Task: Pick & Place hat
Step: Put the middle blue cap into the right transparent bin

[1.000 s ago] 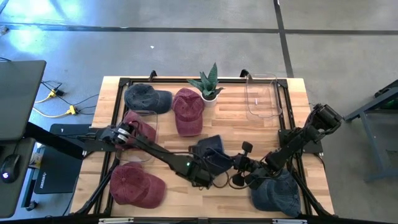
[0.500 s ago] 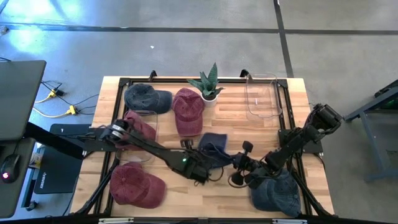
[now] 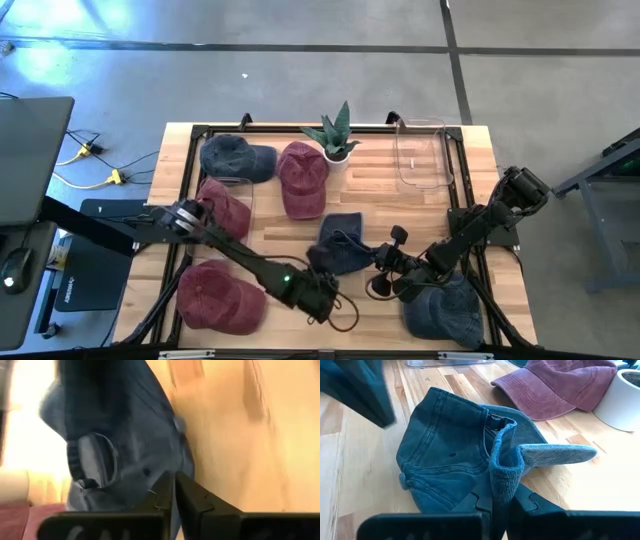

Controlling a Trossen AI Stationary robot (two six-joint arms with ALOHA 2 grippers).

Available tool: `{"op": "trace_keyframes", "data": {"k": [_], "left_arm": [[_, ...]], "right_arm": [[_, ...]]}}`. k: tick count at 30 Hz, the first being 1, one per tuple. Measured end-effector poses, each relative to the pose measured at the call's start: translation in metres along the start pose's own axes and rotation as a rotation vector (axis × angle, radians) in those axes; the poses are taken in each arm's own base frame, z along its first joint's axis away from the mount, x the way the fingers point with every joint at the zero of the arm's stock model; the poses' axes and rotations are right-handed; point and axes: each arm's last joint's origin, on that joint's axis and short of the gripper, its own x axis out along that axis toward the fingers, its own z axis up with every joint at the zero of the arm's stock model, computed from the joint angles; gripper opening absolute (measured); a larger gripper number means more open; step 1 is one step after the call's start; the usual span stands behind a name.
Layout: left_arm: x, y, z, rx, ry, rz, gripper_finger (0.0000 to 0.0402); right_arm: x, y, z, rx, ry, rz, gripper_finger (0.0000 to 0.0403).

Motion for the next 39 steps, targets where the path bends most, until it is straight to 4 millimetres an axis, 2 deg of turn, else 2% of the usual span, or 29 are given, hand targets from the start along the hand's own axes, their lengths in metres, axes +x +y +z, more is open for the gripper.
{"op": "trace_keyframes", "data": {"k": [3, 6, 11, 13, 16, 19, 22, 25, 30, 32, 36, 39], "left_arm": [[0.005, 0.001, -0.001, 0.032, -0.009, -0.067, 0.0061], [0.02, -0.003, -0.013, 0.08, 0.065, -0.121, 0.0119], [0.03, -0.004, -0.02, 0.136, 0.108, -0.047, 0.0207], [0.038, -0.007, -0.03, 0.184, 0.16, 0.042, 0.0227], [0.043, -0.011, -0.031, 0.198, 0.163, 0.063, 0.0236], [0.044, -0.011, -0.033, 0.222, 0.182, 0.061, 0.0228], [0.047, -0.013, -0.035, 0.236, 0.191, 0.075, 0.0198], [0.047, -0.012, -0.038, 0.255, 0.214, 0.085, 0.0147], [0.046, -0.01, -0.044, 0.283, 0.284, 0.088, 0.0039], [0.043, -0.01, -0.044, 0.285, 0.309, 0.069, 0.0011], [0.028, -0.012, -0.036, 0.271, 0.322, 0.071, 0.0022], [0.016, -0.019, -0.029, 0.274, 0.27, 0.082, 0.0019]], "right_arm": [[0.0, 0.0, 0.0, 0.0, 0.0, 0.001, 0.0016], [0.0, 0.0, 0.0, -0.009, 0.005, 0.004, 0.001], [0.0, 0.0, 0.0, -0.016, 0.012, 0.012, 0.0011], [0.0, 0.0, 0.0, -0.017, 0.015, 0.014, 0.0016], [0.0, 0.0, -0.001, -0.019, 0.02, 0.017, 0.0018], [0.0, 0.0, -0.001, -0.023, 0.023, 0.016, 0.0013], [0.0, 0.0, -0.001, -0.027, 0.029, 0.022, 0.0008], [0.0, 0.0, -0.002, -0.029, 0.035, 0.028, 0.0009], [0.0, 0.0, -0.002, -0.036, 0.039, 0.032, 0.0018], [0.0, 0.0, -0.002, -0.036, 0.043, 0.037, 0.0017], [0.0, 0.001, -0.003, -0.047, 0.068, 0.066, 0.0009], [0.0, 0.002, -0.002, -0.065, 0.068, 0.075, 0.0008]]}}
